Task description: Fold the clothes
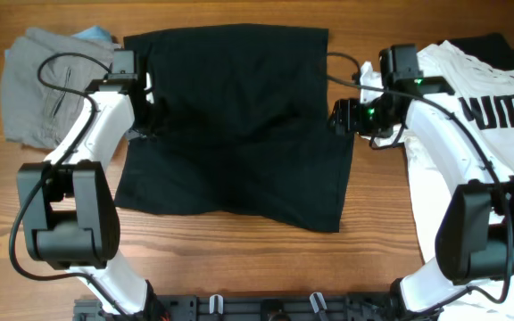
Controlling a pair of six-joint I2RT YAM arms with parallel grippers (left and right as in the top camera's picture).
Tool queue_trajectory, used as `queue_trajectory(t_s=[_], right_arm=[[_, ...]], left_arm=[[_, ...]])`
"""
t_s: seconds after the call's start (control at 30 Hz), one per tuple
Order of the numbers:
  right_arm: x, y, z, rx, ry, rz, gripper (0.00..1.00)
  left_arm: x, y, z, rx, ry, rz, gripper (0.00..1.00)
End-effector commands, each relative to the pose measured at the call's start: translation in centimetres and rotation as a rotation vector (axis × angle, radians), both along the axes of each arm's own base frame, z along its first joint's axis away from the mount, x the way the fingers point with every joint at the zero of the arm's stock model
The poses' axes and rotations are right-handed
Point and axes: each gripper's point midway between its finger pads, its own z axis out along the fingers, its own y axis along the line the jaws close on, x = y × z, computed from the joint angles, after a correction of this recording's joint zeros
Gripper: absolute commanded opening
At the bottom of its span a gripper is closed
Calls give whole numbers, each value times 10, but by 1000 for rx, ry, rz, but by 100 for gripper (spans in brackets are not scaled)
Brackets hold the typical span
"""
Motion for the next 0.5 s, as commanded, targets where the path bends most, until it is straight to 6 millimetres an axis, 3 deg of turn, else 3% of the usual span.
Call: queue_trajectory(t_s=[0.0, 0.23, 0.27, 0.33, 0.4, 0.47], right_arm=[[-18, -10, -38, -51, 113, -114, 75], [-16, 12, -47, 84, 61, -43, 66], [-15, 19, -44, 121, 38, -5, 59], [-9, 36, -34, 219, -24, 87, 28], [-8, 50, -19, 314, -53, 133, 4], [-9, 62, 7, 402, -77, 160, 4]], left_arm=[[-8, 2, 28, 20, -22, -22, 35], [-37, 3, 79, 20, -56, -21, 48], [-40, 3, 83, 20, -58, -21, 50], [-47, 3, 90, 20, -58, -21, 52], [-51, 3, 92, 21, -51, -21, 53], [-55, 3, 91, 21, -33, -21, 53]])
